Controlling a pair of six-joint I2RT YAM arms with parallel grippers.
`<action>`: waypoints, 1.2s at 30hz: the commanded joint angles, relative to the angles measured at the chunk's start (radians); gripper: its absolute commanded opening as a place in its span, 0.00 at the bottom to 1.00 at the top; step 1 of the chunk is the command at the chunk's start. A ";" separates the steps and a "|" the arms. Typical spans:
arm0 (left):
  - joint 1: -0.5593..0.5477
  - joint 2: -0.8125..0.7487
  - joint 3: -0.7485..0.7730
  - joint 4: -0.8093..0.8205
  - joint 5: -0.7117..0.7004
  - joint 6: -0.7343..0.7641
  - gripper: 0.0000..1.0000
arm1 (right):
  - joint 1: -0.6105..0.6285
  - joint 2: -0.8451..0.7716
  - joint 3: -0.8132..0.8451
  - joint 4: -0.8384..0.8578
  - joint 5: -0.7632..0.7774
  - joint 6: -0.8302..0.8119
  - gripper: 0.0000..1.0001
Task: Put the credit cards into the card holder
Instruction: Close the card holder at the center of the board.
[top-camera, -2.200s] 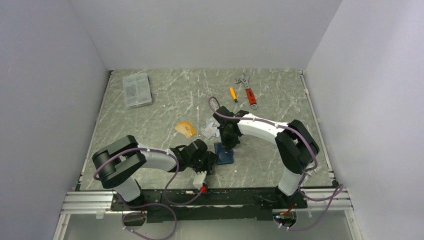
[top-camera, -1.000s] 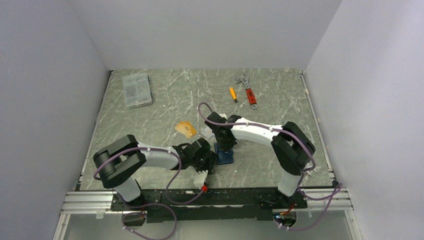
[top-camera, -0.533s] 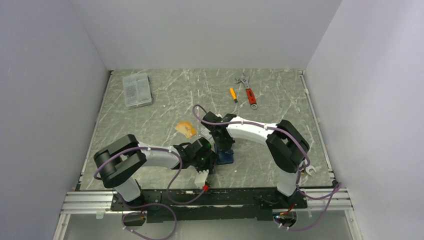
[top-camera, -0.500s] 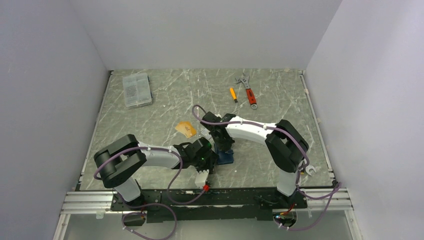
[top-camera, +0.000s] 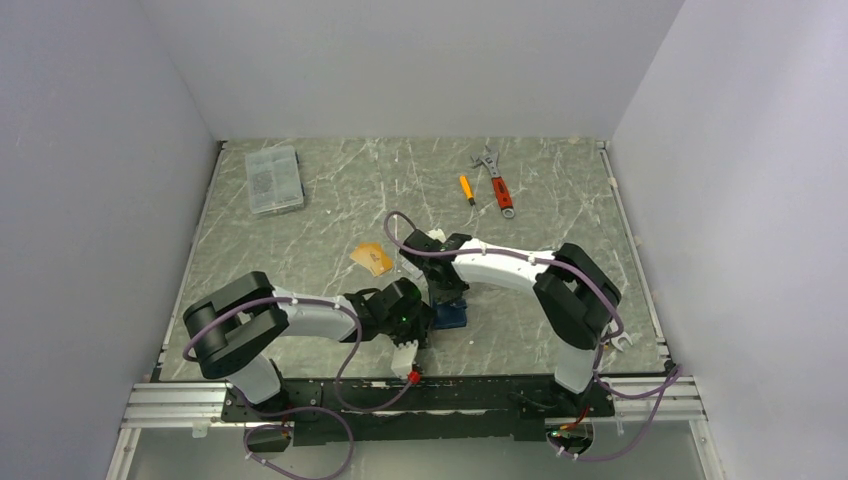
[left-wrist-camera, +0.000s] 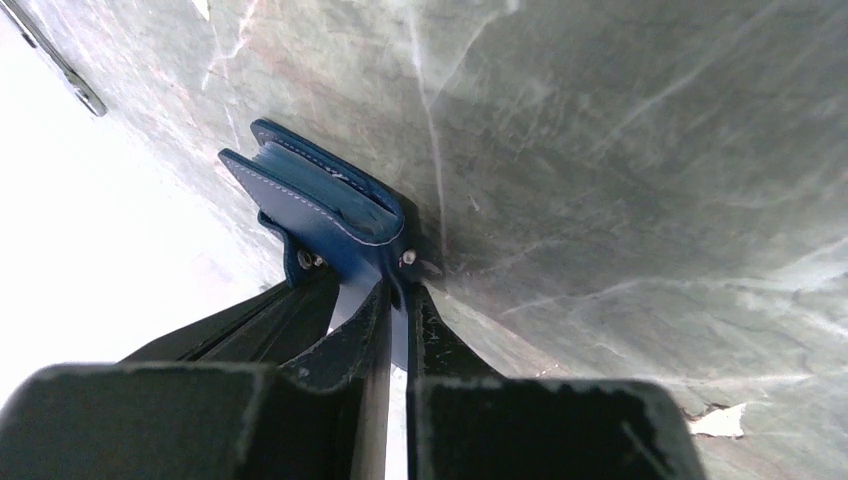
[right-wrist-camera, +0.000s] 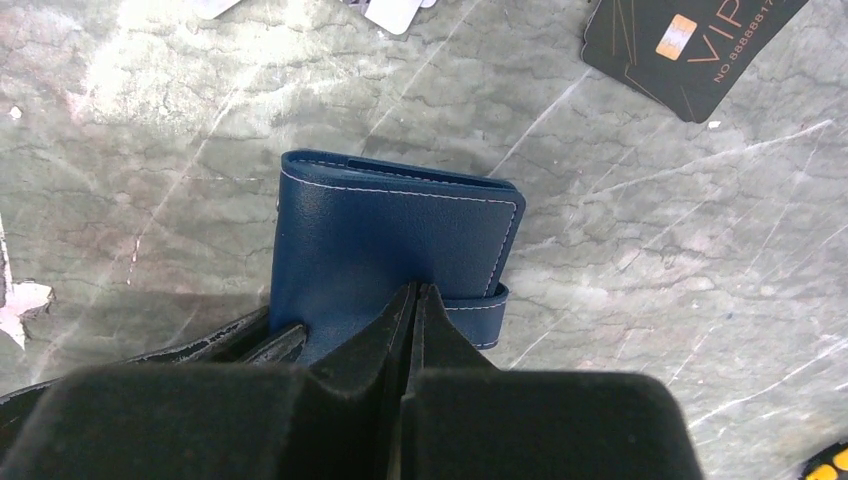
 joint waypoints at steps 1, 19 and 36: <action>-0.033 -0.052 -0.061 0.058 -0.028 0.031 0.12 | 0.038 0.141 -0.169 0.204 -0.264 0.144 0.00; -0.082 0.036 -0.007 -0.043 -0.085 0.082 0.08 | -0.020 0.027 -0.153 0.228 -0.264 0.091 0.38; -0.081 0.050 0.018 -0.076 -0.128 0.030 0.05 | -0.037 -0.161 -0.029 0.024 -0.100 0.108 0.29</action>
